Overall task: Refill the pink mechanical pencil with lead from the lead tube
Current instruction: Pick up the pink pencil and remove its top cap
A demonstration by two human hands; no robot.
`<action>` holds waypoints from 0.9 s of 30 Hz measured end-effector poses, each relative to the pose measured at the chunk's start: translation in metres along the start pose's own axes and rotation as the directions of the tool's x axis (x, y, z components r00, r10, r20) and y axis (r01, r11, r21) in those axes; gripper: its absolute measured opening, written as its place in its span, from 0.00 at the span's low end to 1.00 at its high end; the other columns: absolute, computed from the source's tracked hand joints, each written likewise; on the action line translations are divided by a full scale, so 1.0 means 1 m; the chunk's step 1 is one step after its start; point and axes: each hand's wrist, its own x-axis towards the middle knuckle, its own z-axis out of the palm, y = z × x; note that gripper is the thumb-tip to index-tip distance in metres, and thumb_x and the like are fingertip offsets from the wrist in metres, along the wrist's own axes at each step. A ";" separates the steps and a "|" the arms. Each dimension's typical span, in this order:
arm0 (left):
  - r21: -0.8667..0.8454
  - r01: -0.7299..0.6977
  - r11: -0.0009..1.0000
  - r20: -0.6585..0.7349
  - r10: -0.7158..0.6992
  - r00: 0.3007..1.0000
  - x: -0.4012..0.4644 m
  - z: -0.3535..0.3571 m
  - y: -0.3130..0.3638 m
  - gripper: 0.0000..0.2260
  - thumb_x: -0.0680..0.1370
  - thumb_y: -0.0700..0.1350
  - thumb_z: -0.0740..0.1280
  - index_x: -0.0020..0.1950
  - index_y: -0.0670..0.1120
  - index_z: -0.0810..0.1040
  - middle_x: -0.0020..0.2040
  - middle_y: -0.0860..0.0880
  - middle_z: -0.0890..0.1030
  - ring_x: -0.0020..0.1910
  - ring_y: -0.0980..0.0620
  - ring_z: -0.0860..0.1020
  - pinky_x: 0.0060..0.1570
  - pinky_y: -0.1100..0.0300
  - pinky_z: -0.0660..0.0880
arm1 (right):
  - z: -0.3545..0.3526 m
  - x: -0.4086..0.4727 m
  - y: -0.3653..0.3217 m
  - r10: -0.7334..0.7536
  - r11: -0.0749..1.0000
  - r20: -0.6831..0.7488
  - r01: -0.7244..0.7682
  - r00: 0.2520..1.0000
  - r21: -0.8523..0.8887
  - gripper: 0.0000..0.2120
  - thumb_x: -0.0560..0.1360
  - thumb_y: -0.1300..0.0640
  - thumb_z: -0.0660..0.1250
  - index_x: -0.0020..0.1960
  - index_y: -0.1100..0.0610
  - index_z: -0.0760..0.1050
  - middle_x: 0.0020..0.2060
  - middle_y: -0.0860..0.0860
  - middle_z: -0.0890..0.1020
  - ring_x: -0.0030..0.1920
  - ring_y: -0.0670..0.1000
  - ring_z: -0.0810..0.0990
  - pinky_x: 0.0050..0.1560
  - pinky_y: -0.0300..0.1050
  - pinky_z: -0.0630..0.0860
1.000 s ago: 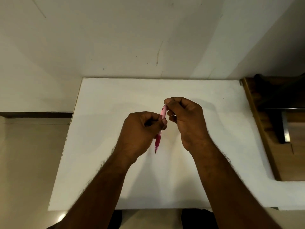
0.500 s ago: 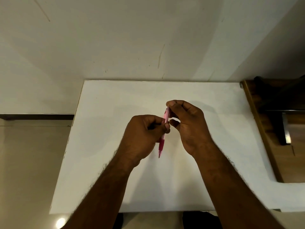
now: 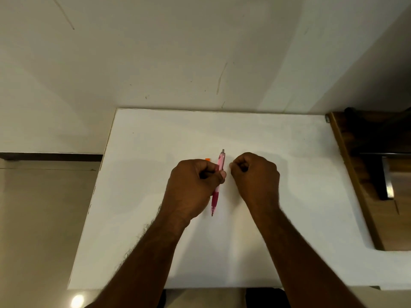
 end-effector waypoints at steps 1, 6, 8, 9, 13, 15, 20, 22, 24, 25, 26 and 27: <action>0.001 0.001 1.000 -0.003 -0.001 1.000 0.000 0.000 0.000 0.04 0.75 0.49 0.75 0.42 0.50 0.87 0.37 0.52 0.87 0.38 0.50 0.86 0.54 0.48 0.82 | 0.001 -0.001 0.000 -0.011 1.000 0.002 0.011 1.000 -0.023 0.05 0.78 0.53 0.70 0.46 0.53 0.82 0.40 0.49 0.86 0.38 0.48 0.78 0.42 0.40 0.67; 0.014 -0.002 1.000 0.000 0.002 1.000 -0.001 -0.003 0.000 0.05 0.76 0.48 0.74 0.41 0.50 0.87 0.37 0.51 0.87 0.40 0.49 0.86 0.54 0.46 0.82 | -0.010 0.002 -0.001 0.010 0.996 -0.041 -0.006 0.999 0.094 0.07 0.78 0.50 0.71 0.44 0.53 0.83 0.37 0.45 0.85 0.40 0.48 0.82 0.44 0.41 0.73; 0.029 -0.007 1.000 -0.002 0.007 1.000 -0.001 -0.002 0.000 0.06 0.76 0.49 0.74 0.41 0.50 0.87 0.37 0.51 0.87 0.38 0.50 0.85 0.54 0.48 0.82 | -0.021 0.007 -0.002 0.115 0.924 -0.037 -0.093 0.993 0.371 0.06 0.76 0.51 0.73 0.44 0.53 0.85 0.36 0.44 0.85 0.39 0.45 0.83 0.46 0.44 0.79; 0.040 -0.009 0.999 -0.003 0.009 1.000 -0.001 -0.002 0.000 0.06 0.76 0.49 0.73 0.41 0.50 0.87 0.37 0.52 0.87 0.38 0.51 0.85 0.54 0.49 0.82 | -0.026 0.008 -0.004 0.164 0.848 0.017 -0.150 0.986 0.508 0.05 0.76 0.52 0.74 0.44 0.53 0.85 0.34 0.45 0.86 0.37 0.44 0.83 0.45 0.44 0.80; 0.058 -0.008 0.998 0.014 0.007 1.000 -0.001 0.002 0.003 0.06 0.77 0.49 0.73 0.43 0.49 0.88 0.38 0.52 0.87 0.38 0.50 0.85 0.54 0.50 0.82 | -0.034 0.004 -0.009 0.123 0.721 0.269 -0.272 0.955 0.637 0.06 0.77 0.52 0.73 0.45 0.54 0.86 0.35 0.49 0.86 0.33 0.43 0.80 0.40 0.41 0.79; 0.059 -0.003 0.998 0.024 0.002 1.000 -0.001 0.004 0.004 0.07 0.77 0.49 0.73 0.44 0.48 0.88 0.38 0.51 0.87 0.38 0.49 0.86 0.55 0.50 0.81 | -0.032 0.002 -0.011 0.100 0.721 0.306 -0.281 0.947 0.634 0.07 0.77 0.53 0.72 0.45 0.56 0.86 0.35 0.50 0.86 0.34 0.46 0.80 0.41 0.43 0.79; 0.073 -0.008 0.997 0.041 0.005 0.999 -0.003 0.006 0.005 0.06 0.77 0.49 0.73 0.43 0.49 0.88 0.37 0.52 0.86 0.38 0.50 0.85 0.54 0.50 0.82 | -0.030 0.005 -0.013 0.110 0.724 0.291 -0.277 0.950 0.632 0.06 0.77 0.54 0.72 0.46 0.55 0.86 0.33 0.47 0.85 0.34 0.45 0.80 0.42 0.43 0.81; 0.077 -0.007 0.997 0.049 0.004 0.999 -0.003 0.007 0.005 0.06 0.77 0.49 0.73 0.44 0.49 0.88 0.38 0.52 0.87 0.39 0.50 0.85 0.54 0.50 0.82 | -0.030 0.005 -0.014 0.098 0.733 0.284 -0.262 0.954 0.627 0.05 0.77 0.55 0.72 0.46 0.55 0.86 0.34 0.48 0.85 0.34 0.46 0.80 0.41 0.43 0.80; 0.085 -0.009 0.996 0.056 0.004 0.998 -0.004 0.007 0.005 0.06 0.77 0.49 0.73 0.44 0.49 0.88 0.38 0.52 0.86 0.39 0.50 0.85 0.54 0.50 0.82 | -0.029 0.005 -0.013 0.077 0.755 0.269 -0.233 0.960 0.614 0.05 0.78 0.57 0.71 0.47 0.56 0.86 0.36 0.49 0.86 0.36 0.48 0.80 0.41 0.43 0.79; 0.088 -0.010 0.996 0.060 0.005 0.998 -0.004 0.008 0.005 0.06 0.77 0.49 0.73 0.44 0.49 0.87 0.37 0.53 0.86 0.39 0.50 0.85 0.54 0.50 0.82 | -0.029 0.006 -0.013 0.069 0.766 0.257 -0.216 0.964 0.606 0.06 0.78 0.58 0.70 0.47 0.56 0.86 0.36 0.49 0.86 0.37 0.48 0.81 0.40 0.42 0.79; 0.091 -0.010 0.996 0.063 0.004 0.998 -0.004 0.008 0.005 0.06 0.77 0.49 0.73 0.43 0.49 0.87 0.36 0.54 0.86 0.38 0.51 0.85 0.53 0.51 0.82 | -0.028 0.006 -0.012 0.062 0.777 0.241 -0.198 0.969 0.598 0.06 0.78 0.58 0.70 0.47 0.56 0.86 0.36 0.49 0.85 0.37 0.48 0.81 0.40 0.41 0.78; 0.091 -0.010 0.996 0.066 0.004 0.998 -0.004 0.008 0.005 0.06 0.77 0.49 0.73 0.43 0.50 0.87 0.35 0.55 0.85 0.38 0.51 0.85 0.53 0.52 0.82 | -0.027 0.006 -0.012 0.056 0.788 0.223 -0.180 0.973 0.589 0.06 0.78 0.57 0.70 0.46 0.55 0.86 0.36 0.47 0.85 0.37 0.46 0.81 0.39 0.39 0.77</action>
